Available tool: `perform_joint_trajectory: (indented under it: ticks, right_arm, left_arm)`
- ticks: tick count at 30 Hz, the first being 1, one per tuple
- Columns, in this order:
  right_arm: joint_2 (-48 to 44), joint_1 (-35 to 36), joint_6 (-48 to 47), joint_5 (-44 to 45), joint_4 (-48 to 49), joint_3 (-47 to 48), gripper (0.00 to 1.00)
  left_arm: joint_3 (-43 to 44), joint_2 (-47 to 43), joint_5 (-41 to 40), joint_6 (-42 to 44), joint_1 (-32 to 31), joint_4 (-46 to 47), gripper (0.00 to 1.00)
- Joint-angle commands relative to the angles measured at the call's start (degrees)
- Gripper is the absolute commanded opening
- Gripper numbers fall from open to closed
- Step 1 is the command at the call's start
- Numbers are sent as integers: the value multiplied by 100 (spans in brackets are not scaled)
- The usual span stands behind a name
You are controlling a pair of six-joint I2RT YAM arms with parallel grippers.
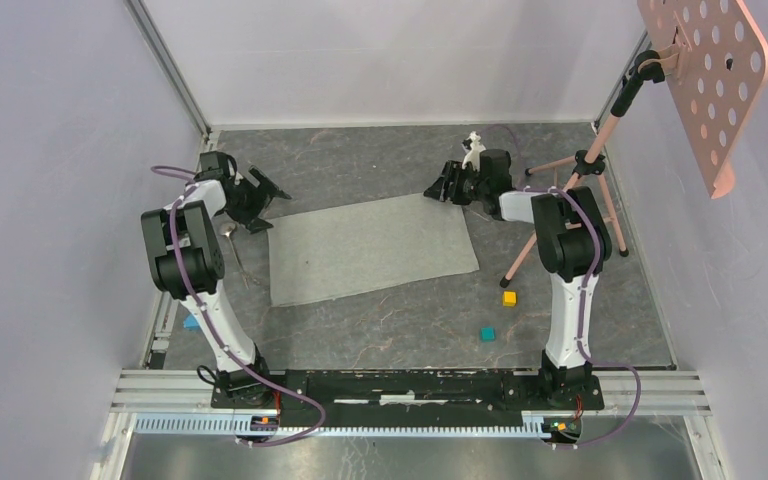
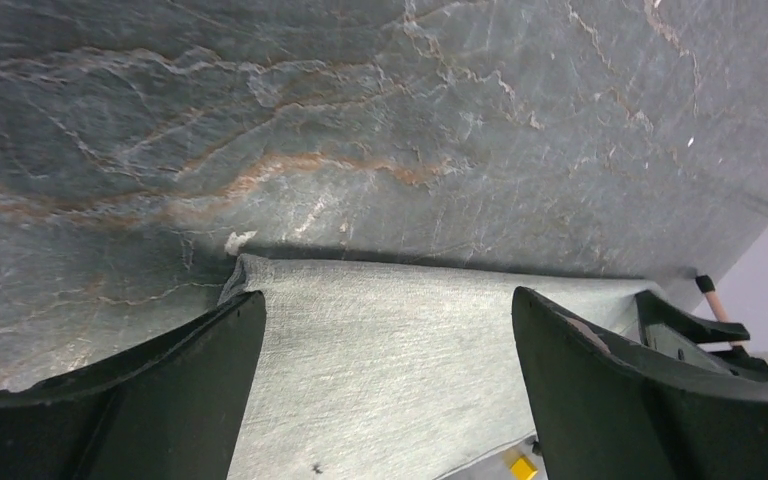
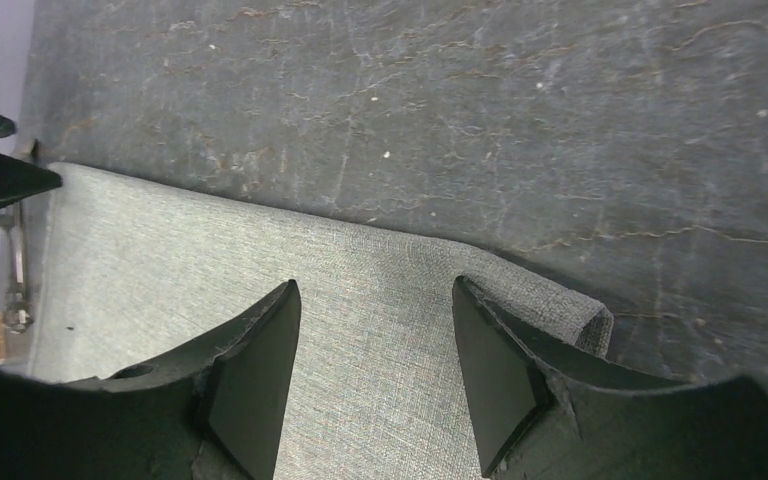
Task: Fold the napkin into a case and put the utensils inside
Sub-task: Smooth out the rectangle-folded napkin at the center of the board, then pick up the rectangle-folded napkin from the center of the board.
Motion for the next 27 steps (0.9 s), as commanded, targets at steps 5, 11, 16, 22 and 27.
perform_joint_trajectory:
  ticks: [5, 11, 16, 22, 27]
  right_arm:
    - [-783, 78, -1220, 1543, -1687, -20, 66]
    - [-1816, 569, -1284, 1548, -2039, -502, 72]
    - [-2250, 1110, -645, 703, -1168, -1749, 73]
    - [-2546, 1136, -255, 426, -306, -2816, 73]
    - [-2901, 1074, -516, 783, -430, -3408, 73]
  left_arm:
    - [-8, -1044, -616, 933, -121, -347, 100]
    - [-664, -2115, -473, 739, -918, -327, 100]
    - [-1619, -2623, 70, 266, -1598, 155, 100]
    - [-2682, -2992, -46, 59, -1805, 664, 100]
    - [-3109, -2986, -934, 107, -1804, 123, 100]
